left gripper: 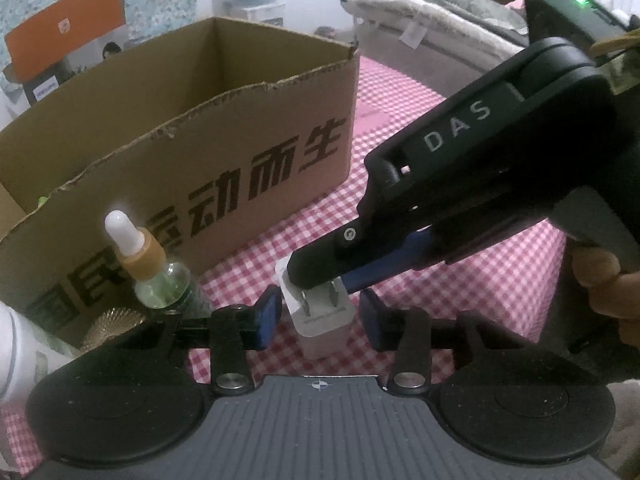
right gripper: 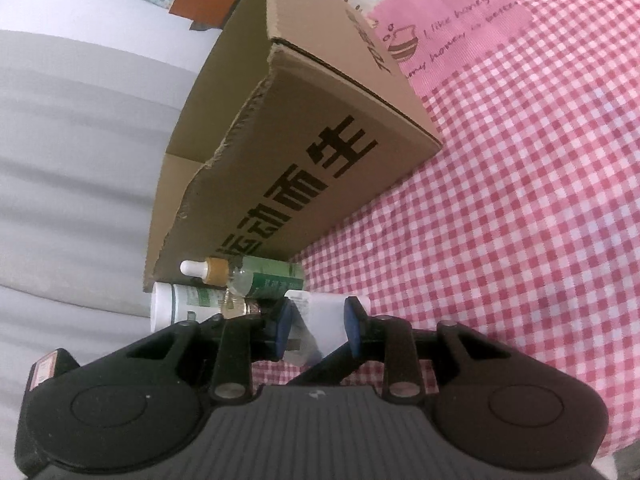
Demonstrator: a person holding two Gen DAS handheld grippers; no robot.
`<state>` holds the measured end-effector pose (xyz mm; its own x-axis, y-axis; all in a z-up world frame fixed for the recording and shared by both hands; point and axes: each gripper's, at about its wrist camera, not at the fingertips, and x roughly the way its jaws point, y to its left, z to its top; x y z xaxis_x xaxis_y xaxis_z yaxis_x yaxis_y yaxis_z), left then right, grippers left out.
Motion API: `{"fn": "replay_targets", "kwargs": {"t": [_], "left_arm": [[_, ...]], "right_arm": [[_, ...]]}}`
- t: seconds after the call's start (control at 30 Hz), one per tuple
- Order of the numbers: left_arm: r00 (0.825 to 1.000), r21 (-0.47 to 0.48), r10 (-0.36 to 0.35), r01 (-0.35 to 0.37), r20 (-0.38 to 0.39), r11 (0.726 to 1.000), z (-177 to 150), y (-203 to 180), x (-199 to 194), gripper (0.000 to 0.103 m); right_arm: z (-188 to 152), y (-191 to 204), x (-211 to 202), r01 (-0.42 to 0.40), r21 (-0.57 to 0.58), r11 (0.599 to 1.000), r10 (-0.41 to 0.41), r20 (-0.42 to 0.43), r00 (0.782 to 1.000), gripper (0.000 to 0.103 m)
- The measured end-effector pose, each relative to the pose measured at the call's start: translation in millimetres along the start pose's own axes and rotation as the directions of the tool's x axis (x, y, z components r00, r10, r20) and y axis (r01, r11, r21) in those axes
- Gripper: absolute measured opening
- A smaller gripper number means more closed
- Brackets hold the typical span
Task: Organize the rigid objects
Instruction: 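Close the right gripper on the white charger plug, then carry the charger plug into the box and open the right gripper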
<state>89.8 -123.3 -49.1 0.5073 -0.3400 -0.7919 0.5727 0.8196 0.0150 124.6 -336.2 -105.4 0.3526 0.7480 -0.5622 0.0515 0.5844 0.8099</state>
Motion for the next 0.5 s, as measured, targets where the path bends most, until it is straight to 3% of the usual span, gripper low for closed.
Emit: {"fn": "replay_targets", "kwargs": {"t": [0.23, 0.5], "left_arm": [[1.0, -0.021, 0.009, -0.009, -0.011, 1.0, 3.9, -1.8, -0.3, 0.026], [1.0, -0.02, 0.024, -0.023, 0.018, 1.0, -0.6, -9.9, -21.5, 0.026]], "right_arm": [[4.3, -6.2, 4.3, 0.0, -0.022, 1.0, 0.0, 0.012, 1.0, 0.032], [-11.7, 11.5, -3.6, 0.007, -0.065, 0.998, -0.005, 0.036, 0.999, 0.032]]}}
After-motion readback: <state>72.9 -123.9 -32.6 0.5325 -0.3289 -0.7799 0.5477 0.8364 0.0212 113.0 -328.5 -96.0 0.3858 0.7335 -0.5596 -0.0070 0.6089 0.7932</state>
